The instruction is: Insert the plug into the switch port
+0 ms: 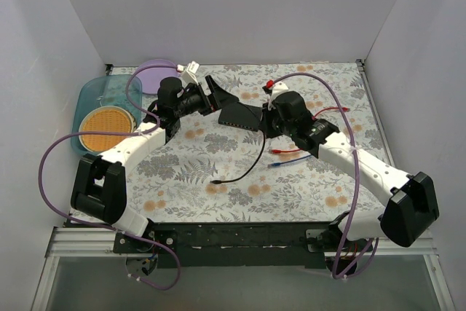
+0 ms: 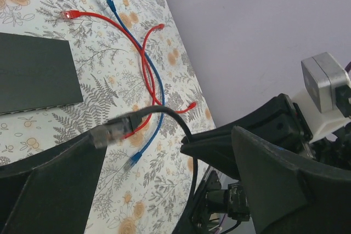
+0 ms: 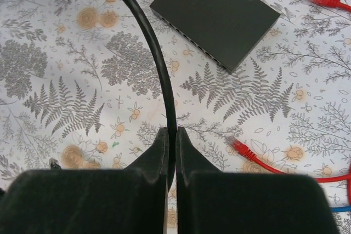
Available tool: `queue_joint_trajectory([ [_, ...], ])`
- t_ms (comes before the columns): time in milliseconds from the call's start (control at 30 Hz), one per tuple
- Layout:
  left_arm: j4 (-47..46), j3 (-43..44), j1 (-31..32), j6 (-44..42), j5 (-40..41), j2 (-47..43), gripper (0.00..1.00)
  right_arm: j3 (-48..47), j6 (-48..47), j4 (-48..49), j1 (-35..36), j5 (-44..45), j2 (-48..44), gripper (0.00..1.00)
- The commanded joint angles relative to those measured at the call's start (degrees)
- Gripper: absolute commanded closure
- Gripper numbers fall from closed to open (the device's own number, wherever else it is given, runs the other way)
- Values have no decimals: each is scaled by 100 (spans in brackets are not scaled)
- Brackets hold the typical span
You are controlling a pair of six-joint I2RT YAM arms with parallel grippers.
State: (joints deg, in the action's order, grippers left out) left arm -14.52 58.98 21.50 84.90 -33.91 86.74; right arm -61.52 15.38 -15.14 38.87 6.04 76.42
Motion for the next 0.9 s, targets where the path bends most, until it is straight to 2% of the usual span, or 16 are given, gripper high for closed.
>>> queue_joint_trajectory([
  [0, -68, 43, 12, 17, 138, -228, 10, -124, 79, 81, 234, 116, -242, 99],
  [67, -42, 26, 12, 9, 200, -245, 16, -115, 88, 72, 270, 125, -277, 99],
  [133, -16, 17, 12, -18, 314, -254, 29, -115, 115, 28, 349, 151, -294, 99],
  [200, 55, 17, 12, -70, 429, -315, 33, -97, 141, -15, 384, 195, -312, 99],
  [233, 55, -18, 12, -88, 490, -333, 44, -71, 158, -24, 384, 213, -312, 99],
  [300, 72, -27, 12, -123, 534, -395, 57, -27, 185, -25, 402, 231, -338, 99],
  [333, 81, -36, 12, -132, 543, -412, 77, 25, 194, -16, 402, 239, -339, 99],
  [400, 116, -18, 12, -141, 570, -438, 99, 78, 220, 19, 411, 213, -347, 99],
  [500, 99, -27, 12, -141, 570, -421, 100, 105, 203, 19, 411, 143, -356, 98],
  [600, 11, -18, 12, -114, 386, -386, 100, 149, 115, 142, 411, 38, -452, 92],
  [700, -138, 34, 30, -114, 53, -324, 100, 114, -8, 309, 411, -172, -558, 69],
  [733, -173, 52, 47, -149, -36, -281, 100, 105, -61, 379, 411, -243, -628, 55],
  [800, -253, 157, 118, -202, -299, -219, 100, 44, -175, 564, 411, -419, -707, 39],
  [833, -261, 192, 153, -228, -387, -184, 100, 35, -219, 634, 402, -489, -769, 26],
  [867, -270, 245, 223, -298, -449, -158, 100, 0, -263, 696, 411, -534, -778, 22],
])
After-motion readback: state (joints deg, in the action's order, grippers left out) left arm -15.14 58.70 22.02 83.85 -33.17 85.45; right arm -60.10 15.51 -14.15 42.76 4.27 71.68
